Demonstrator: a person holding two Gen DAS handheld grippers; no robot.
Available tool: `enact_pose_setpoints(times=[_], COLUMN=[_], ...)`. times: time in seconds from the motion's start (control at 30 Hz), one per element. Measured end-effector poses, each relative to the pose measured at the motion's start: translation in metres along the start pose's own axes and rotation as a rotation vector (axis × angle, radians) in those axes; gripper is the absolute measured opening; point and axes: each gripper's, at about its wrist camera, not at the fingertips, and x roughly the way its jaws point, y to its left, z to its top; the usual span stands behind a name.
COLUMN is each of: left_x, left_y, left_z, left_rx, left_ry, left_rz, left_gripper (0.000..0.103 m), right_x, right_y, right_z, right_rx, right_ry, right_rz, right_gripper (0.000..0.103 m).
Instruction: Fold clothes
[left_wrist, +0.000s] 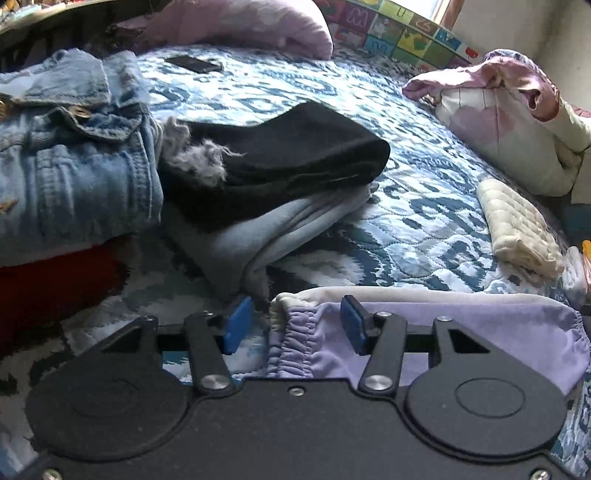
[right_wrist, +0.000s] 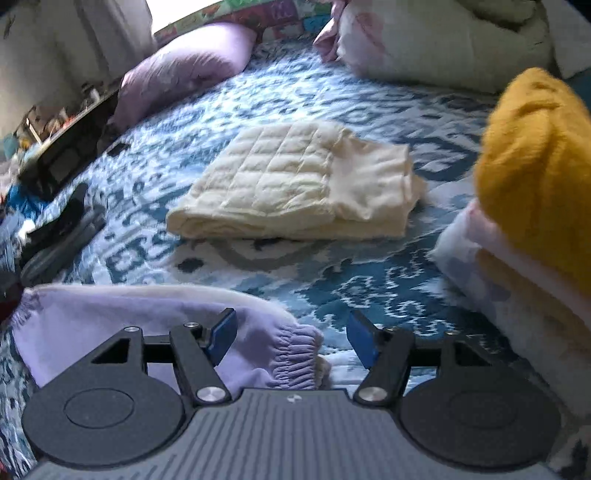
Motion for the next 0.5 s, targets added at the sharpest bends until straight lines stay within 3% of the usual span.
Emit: enact_pose_setpoints(times=[0.2,0.23,0.37,0.43,0.5], left_x=[0.013,0.018,0.031,0.030,0.025], left_y=[-0.005,-0.007,-0.019,-0.027,-0.034], left_z=[0.005,0.006,0.007,0.004,0.002], left_rx=[0.054,0.065,0.136,0.196,0.243], left_ry=[0.037,0.045,0.061,0.049,0.028], left_rz=[0.009,0.013,0.070,0.108,0.143], left_gripper=[0.050,0.047,0.025,0.015,0.013], right_x=[0.024,0.028,0.031,0.027,0.023], right_y=[0.017,0.018,0.017,0.019,0.026], right_z=[-0.007,-0.008,-0.010,-0.012,-0.014], right_rx=[-0.102,-0.117,-0.127,-0.142,-0.198], right_ry=[0.063,0.071,0.058,0.036,0.014], right_rz=[-0.015,-0.022,-0.035,-0.025,-0.051], right_gripper=[0.063,0.061,0.035,0.032,0.030])
